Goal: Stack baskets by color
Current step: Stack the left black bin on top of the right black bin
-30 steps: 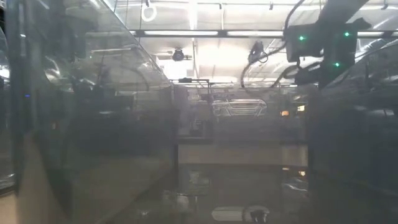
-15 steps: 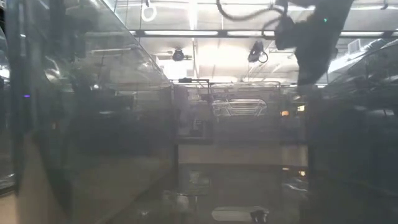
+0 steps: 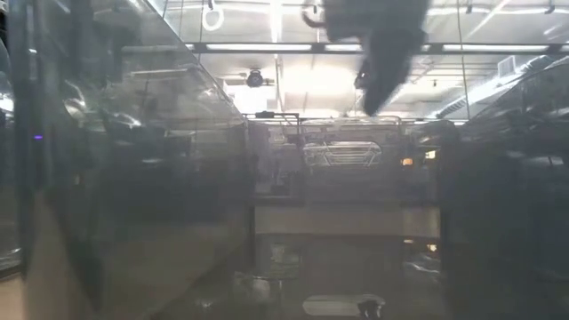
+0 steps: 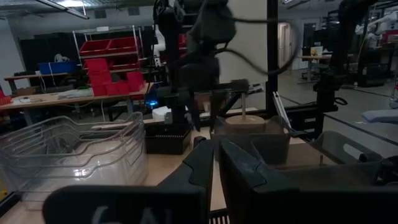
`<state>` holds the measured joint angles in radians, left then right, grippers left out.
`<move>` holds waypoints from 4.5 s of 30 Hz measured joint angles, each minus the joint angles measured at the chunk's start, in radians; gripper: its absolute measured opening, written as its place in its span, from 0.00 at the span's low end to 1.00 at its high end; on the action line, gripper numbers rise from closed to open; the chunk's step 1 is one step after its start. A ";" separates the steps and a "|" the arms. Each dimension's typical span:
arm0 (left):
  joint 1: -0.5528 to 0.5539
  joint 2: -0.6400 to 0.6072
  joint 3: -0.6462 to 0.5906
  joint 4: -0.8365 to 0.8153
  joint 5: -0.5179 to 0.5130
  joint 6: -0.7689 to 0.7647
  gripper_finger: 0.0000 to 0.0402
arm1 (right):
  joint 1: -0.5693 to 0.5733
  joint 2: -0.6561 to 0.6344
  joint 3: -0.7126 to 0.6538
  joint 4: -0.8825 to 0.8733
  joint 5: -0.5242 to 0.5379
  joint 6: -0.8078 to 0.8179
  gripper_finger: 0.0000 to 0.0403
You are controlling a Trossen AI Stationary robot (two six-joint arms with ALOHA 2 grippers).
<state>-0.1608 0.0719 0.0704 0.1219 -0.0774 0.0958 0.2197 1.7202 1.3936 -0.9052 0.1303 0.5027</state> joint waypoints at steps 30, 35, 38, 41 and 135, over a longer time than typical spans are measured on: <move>0.000 0.000 0.000 0.000 0.000 0.000 0.06 | -0.032 0.457 0.324 0.436 -0.045 -0.615 0.31; 0.000 0.000 0.000 0.000 0.000 0.000 0.08 | -0.017 0.457 0.324 0.457 -0.047 -0.621 0.32; 0.000 0.000 0.000 0.000 0.000 0.000 0.09 | -0.013 0.457 0.324 0.446 -0.047 -0.644 0.35; 0.000 0.000 0.000 0.000 0.000 0.000 0.09 | -0.011 0.457 0.324 0.441 -0.046 -0.657 0.39; 0.000 0.000 0.000 0.000 0.000 0.000 0.07 | 0.485 -0.270 -0.112 -0.562 0.571 0.543 0.03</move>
<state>-0.1608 0.0715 0.0704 0.1216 -0.0773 0.0959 0.7047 1.4502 1.2816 -1.4670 0.7010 1.0458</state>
